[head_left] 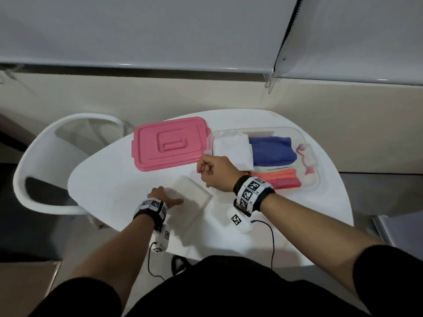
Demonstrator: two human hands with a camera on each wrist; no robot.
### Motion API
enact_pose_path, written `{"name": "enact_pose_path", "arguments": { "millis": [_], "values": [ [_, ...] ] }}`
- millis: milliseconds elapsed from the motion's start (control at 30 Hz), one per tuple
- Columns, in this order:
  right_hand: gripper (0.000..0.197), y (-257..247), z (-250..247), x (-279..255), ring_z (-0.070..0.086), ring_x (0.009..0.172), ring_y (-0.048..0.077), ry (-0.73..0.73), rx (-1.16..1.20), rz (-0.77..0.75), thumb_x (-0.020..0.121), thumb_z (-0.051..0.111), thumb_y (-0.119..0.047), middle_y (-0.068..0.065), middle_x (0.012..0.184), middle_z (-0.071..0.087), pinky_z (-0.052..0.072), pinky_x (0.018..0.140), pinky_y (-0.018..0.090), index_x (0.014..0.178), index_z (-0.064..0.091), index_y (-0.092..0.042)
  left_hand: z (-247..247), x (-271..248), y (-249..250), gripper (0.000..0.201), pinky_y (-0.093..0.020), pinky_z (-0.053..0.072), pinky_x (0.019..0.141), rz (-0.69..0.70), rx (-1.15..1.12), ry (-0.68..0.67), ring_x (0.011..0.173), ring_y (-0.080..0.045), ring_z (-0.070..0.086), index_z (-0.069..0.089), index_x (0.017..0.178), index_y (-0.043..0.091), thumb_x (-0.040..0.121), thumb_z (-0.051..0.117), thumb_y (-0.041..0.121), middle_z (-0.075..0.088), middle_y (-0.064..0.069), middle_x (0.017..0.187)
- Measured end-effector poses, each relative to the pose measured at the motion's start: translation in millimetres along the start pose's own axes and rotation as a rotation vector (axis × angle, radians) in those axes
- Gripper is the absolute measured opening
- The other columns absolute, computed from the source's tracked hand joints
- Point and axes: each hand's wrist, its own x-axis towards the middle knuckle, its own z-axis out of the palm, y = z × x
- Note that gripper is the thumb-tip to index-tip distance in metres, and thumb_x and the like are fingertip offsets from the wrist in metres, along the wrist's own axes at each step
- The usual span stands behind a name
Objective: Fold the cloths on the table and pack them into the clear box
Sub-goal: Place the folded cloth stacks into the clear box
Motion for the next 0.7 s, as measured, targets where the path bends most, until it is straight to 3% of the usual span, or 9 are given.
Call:
{"name": "enact_pose_path", "arguments": {
  "millis": [133, 233, 333, 367, 433, 500, 567, 633, 700],
  "values": [
    [0.014, 2, 46, -1, 0.069, 0.061, 0.022, -0.031, -0.037, 0.086, 0.082, 0.057, -0.006, 0.001, 0.071, 0.064, 0.052, 0.055, 0.027, 0.086, 0.064, -0.017, 10, -11, -9, 0.067, -0.042, 0.042, 0.101, 0.017, 0.07, -0.009, 0.114, -0.029, 0.056, 0.05, 0.117, 0.018, 0.066, 0.077, 0.052, 0.06, -0.005, 0.115],
    [0.019, 5, 70, 8, 0.063, 0.065, 0.016, 0.021, -0.089, 0.087, 0.083, 0.058, -0.009, 0.003, 0.087, 0.068, 0.057, 0.071, 0.038, 0.097, 0.064, -0.02, 3, -12, -22, 0.038, -0.034, 0.047, 0.088, 0.071, -0.054, -0.107, 0.098, -0.026, 0.06, 0.059, 0.098, 0.018, 0.072, 0.078, 0.039, 0.065, -0.002, 0.106],
    [0.06, 3, 78, 22, 0.06, 0.11, 0.017, -0.023, -0.132, 0.148, 0.08, 0.07, -0.013, 0.004, 0.131, 0.057, 0.05, 0.096, 0.037, 0.136, 0.048, -0.022, -25, -9, -32, 0.037, -0.028, 0.044, 0.08, 0.194, -0.206, -0.201, 0.099, -0.026, 0.062, 0.064, 0.105, 0.024, 0.07, 0.077, 0.022, 0.069, -0.003, 0.103],
    [0.08, -1, 77, 25, 0.05, 0.128, 0.02, -0.055, -0.144, 0.158, 0.078, 0.076, -0.019, 0.004, 0.145, 0.047, 0.044, 0.104, 0.035, 0.147, 0.036, -0.023, -39, -11, -31, 0.038, -0.03, 0.047, 0.082, 0.255, -0.215, -0.24, 0.101, -0.026, 0.064, 0.065, 0.103, 0.027, 0.067, 0.077, 0.022, 0.07, -0.003, 0.101],
    [0.11, -8, 75, 32, 0.029, 0.145, 0.018, -0.1, -0.092, 0.181, 0.073, 0.084, -0.037, 0.001, 0.16, 0.027, 0.029, 0.114, 0.031, 0.157, 0.014, -0.022, -69, -18, -27, 0.038, -0.036, 0.053, 0.084, 0.367, -0.216, -0.313, 0.096, -0.023, 0.067, 0.066, 0.097, 0.029, 0.061, 0.078, 0.028, 0.073, 0.0, 0.096],
    [0.122, -12, 69, 40, 0.029, 0.145, 0.017, -0.139, 0.084, 0.229, 0.064, 0.081, -0.061, -0.001, 0.159, 0.029, 0.026, 0.115, 0.03, 0.157, 0.014, -0.021, -98, -25, -19, 0.036, -0.036, 0.052, 0.082, 0.452, -0.206, -0.324, 0.093, -0.018, 0.067, 0.066, 0.1, 0.031, 0.067, 0.08, 0.023, 0.073, 0.006, 0.094],
    [0.112, -14, 60, 45, 0.055, 0.128, 0.02, -0.164, 0.287, 0.285, 0.054, 0.08, -0.073, 0.002, 0.139, 0.058, 0.04, 0.11, 0.034, 0.144, 0.045, -0.017, -125, -36, -6, 0.041, -0.035, 0.052, 0.081, 0.515, -0.267, -0.345, 0.092, -0.017, 0.068, 0.065, 0.105, 0.03, 0.073, 0.08, 0.01, 0.073, 0.007, 0.095],
    [0.075, -13, 47, 45, 0.07, 0.104, 0.021, -0.141, 0.369, 0.302, 0.064, 0.082, -0.064, 0.002, 0.113, 0.073, 0.051, 0.1, 0.04, 0.119, 0.067, -0.015, -148, -44, 9, 0.043, -0.033, 0.055, 0.076, 0.563, -0.356, -0.401, 0.088, -0.018, 0.071, 0.064, 0.108, 0.02, 0.074, 0.077, -0.002, 0.075, 0.004, 0.092],
    [0.047, -11, 30, 44, 0.073, 0.092, 0.022, 0.01, 0.421, 0.297, 0.076, 0.081, -0.046, 0.005, 0.101, 0.076, 0.055, 0.095, 0.043, 0.105, 0.071, -0.01, -164, -47, 28, 0.051, -0.036, 0.056, 0.081, 0.593, -0.415, -0.403, 0.093, -0.023, 0.071, 0.063, 0.115, 0.013, 0.068, 0.083, 0.008, 0.075, -0.003, 0.1]
  ]
}}
